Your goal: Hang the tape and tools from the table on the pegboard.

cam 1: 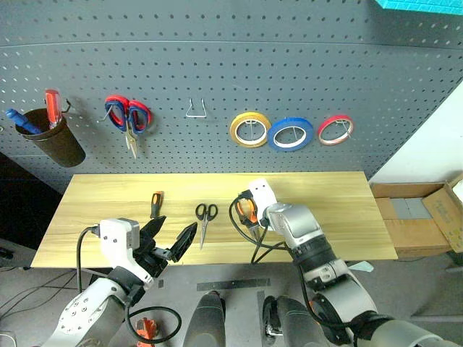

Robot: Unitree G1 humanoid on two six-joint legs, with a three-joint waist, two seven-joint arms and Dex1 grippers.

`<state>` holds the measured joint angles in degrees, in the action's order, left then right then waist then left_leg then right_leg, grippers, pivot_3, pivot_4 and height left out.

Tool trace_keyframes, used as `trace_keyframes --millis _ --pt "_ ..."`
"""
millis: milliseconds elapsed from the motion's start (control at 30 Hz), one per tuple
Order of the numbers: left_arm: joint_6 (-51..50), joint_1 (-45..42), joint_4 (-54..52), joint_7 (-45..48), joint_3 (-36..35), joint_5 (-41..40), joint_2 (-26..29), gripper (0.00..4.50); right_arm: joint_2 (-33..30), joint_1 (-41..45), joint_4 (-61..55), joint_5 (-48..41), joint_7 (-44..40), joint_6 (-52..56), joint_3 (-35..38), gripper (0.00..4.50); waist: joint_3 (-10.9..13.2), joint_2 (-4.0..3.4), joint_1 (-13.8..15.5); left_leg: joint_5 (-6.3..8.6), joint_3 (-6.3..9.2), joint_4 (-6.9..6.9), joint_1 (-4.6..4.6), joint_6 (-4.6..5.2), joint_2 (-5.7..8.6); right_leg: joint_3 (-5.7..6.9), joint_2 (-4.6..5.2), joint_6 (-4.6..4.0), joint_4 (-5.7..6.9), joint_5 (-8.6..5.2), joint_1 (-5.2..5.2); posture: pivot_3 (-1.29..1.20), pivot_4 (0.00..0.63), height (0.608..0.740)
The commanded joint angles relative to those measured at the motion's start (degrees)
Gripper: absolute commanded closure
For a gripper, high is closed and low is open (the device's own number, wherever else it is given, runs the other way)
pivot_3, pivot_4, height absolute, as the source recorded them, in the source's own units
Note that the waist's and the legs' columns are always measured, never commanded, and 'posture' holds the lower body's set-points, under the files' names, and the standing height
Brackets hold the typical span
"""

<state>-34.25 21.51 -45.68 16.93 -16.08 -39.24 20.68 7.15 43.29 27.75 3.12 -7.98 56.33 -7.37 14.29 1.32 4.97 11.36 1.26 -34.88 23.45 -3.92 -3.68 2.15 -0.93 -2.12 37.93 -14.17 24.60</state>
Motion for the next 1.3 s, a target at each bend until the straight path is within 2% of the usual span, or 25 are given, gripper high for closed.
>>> trace_keyframes --millis 33,133,467,700,767,1000,1200,1300 --pt "1.10 0.98 -3.77 -0.97 0.05 -0.81 -0.43 0.00 1.52 3.21 4.22 -1.46 2.02 -2.79 2.60 0.02 0.02 0.04 0.11 0.03 0.01 0.00 0.12 0.05 0.00 0.00 -0.01 0.00 0.00 -0.01 0.10 0.35 0.286 0.740" --pt "1.25 2.22 -4.38 -1.03 -0.93 -1.32 -0.40 0.00 2.22 5.28 7.59 -1.86 2.81 -4.16 3.39 0.02 0.26 0.16 0.24 0.05 -0.04 -0.01 0.50 0.07 0.03 -0.03 -0.01 0.04 0.03 -0.03 0.52 0.35 0.293 0.740" --pt "3.31 7.29 -5.58 -1.15 -5.16 -2.11 -0.16 0.00 5.73 8.78 14.70 -5.06 7.26 -4.73 6.45 0.02 1.19 0.04 0.57 0.06 -0.02 0.00 0.52 0.08 -0.01 -0.01 -0.01 0.02 0.02 -0.05 0.61 0.38 0.310 0.740" --pt "3.36 7.70 -5.88 -1.30 -5.07 -2.20 0.00 0.00 4.56 9.40 13.93 -4.70 6.51 -7.40 3.50 0.02 1.67 0.04 0.97 0.06 -0.02 0.00 0.54 0.08 -0.02 -0.01 0.00 0.01 0.00 -0.06 0.65 0.38 0.314 0.740" --pt "3.47 7.30 -5.39 -1.11 -4.85 -1.98 0.07 0.00 3.38 9.32 12.55 -3.91 5.82 -8.57 1.91 0.02 1.82 0.05 0.98 0.06 -0.02 0.00 0.60 0.08 -0.02 -0.01 0.00 0.01 0.00 -0.06 0.70 0.37 0.306 0.740" --pt "3.40 4.91 -3.88 -0.77 -4.01 -1.46 0.25 0.00 1.00 7.44 0.15 -4.44 3.41 -0.50 -0.83 0.02 2.07 0.06 1.09 0.06 -0.01 0.00 0.95 0.08 -0.02 0.03 -0.01 0.04 -0.03 -0.05 0.95 0.35 0.298 0.740" --pt "3.63 4.12 -3.07 -0.29 -3.58 -1.13 0.25 0.00 2.26 5.27 -12.98 -6.05 3.27 11.35 -1.40 0.02 2.07 0.06 1.17 0.07 0.01 0.00 1.03 0.06 -0.02 0.05 -0.01 0.04 -0.06 -0.05 1.02 0.34 0.292 0.740" --pt "3.74 3.80 -2.92 -0.30 -3.34 -1.04 0.31 0.00 3.44 4.21 -15.54 -6.34 3.79 13.35 -1.96 0.02 2.06 0.07 1.18 0.07 0.03 0.00 1.03 0.06 -0.02 0.07 -0.01 0.04 -0.05 -0.05 1.02 0.34 0.292 0.740"
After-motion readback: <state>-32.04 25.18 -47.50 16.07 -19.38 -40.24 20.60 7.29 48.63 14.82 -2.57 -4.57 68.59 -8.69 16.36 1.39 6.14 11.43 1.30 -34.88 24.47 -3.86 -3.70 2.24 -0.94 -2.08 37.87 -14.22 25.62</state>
